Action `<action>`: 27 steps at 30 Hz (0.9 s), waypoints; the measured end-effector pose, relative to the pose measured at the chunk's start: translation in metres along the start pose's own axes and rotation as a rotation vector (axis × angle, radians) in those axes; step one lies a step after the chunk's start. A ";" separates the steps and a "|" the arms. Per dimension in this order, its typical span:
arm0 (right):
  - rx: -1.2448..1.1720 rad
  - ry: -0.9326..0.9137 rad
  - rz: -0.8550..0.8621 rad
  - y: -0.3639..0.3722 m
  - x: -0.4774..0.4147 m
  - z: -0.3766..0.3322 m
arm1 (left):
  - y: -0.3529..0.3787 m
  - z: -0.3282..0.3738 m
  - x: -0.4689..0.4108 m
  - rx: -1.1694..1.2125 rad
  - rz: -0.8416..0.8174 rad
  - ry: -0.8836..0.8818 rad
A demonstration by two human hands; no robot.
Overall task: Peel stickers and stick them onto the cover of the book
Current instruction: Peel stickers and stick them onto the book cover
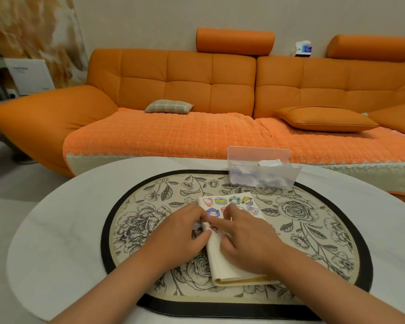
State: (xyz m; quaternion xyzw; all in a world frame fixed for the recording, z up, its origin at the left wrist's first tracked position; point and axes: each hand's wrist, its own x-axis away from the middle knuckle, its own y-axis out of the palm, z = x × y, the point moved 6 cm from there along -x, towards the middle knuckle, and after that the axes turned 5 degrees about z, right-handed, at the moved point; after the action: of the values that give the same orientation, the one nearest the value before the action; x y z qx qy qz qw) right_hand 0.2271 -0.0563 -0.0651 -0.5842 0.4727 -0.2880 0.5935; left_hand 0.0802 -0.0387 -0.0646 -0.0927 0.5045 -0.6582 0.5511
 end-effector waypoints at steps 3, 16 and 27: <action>-0.003 0.007 -0.007 0.005 -0.002 0.001 | 0.000 0.002 0.006 -0.016 -0.043 -0.011; -0.100 -0.017 0.302 -0.002 0.018 0.006 | 0.005 0.012 0.004 -0.319 -0.223 0.067; -0.127 -0.055 0.227 -0.004 0.026 0.005 | -0.006 0.009 0.006 -0.308 -0.284 0.090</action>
State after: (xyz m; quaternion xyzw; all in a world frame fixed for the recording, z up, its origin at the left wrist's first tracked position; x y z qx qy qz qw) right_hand 0.2426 -0.0779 -0.0673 -0.5711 0.5365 -0.1723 0.5970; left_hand 0.0802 -0.0492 -0.0586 -0.2163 0.6053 -0.6477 0.4090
